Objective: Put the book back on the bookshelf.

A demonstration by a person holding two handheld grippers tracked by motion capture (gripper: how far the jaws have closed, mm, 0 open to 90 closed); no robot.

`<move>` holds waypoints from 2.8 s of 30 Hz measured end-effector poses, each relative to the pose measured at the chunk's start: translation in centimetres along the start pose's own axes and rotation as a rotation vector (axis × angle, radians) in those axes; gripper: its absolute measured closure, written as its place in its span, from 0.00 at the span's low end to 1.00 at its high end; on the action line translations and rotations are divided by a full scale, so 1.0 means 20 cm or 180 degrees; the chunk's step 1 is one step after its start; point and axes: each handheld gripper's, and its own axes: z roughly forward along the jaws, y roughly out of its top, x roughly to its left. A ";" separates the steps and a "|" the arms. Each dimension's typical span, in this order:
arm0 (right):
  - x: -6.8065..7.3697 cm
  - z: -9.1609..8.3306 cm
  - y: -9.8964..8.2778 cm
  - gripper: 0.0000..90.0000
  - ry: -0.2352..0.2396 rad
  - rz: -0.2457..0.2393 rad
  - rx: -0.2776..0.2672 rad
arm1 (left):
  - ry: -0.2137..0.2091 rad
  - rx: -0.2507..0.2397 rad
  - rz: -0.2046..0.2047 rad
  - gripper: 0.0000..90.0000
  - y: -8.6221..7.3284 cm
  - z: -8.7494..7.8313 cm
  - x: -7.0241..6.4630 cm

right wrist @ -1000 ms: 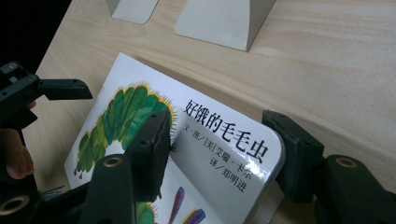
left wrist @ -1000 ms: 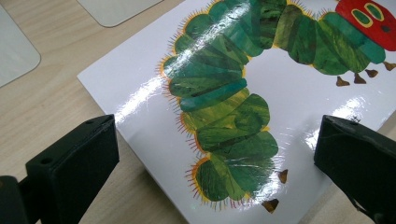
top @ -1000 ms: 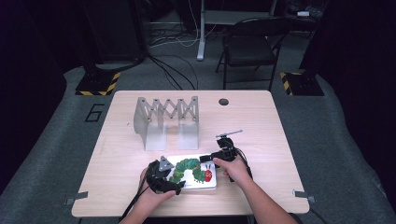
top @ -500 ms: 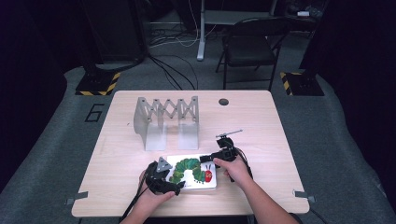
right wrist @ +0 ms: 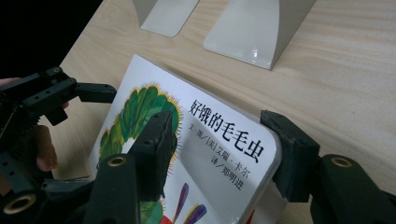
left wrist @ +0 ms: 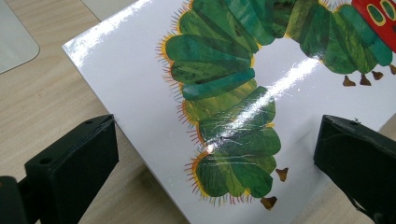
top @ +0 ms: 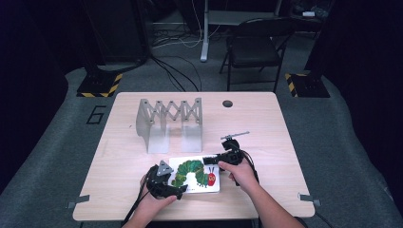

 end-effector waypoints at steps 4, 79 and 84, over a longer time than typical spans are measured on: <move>0.01 -0.01 0.00 0.50 0.0008 -0.0053 -0.0028 | -0.0015 -0.0012 -0.0012 0.00 0.00 -0.01 0.00; 0.11 -0.06 0.01 0.57 -0.0141 -0.0291 -0.0142 | -0.0278 -0.0150 -0.0691 0.39 0.00 -0.09 0.11; 0.13 -0.06 0.01 0.58 -0.0151 -0.0325 -0.0162 | -0.0246 -0.0127 -0.0624 0.40 0.00 -0.10 0.11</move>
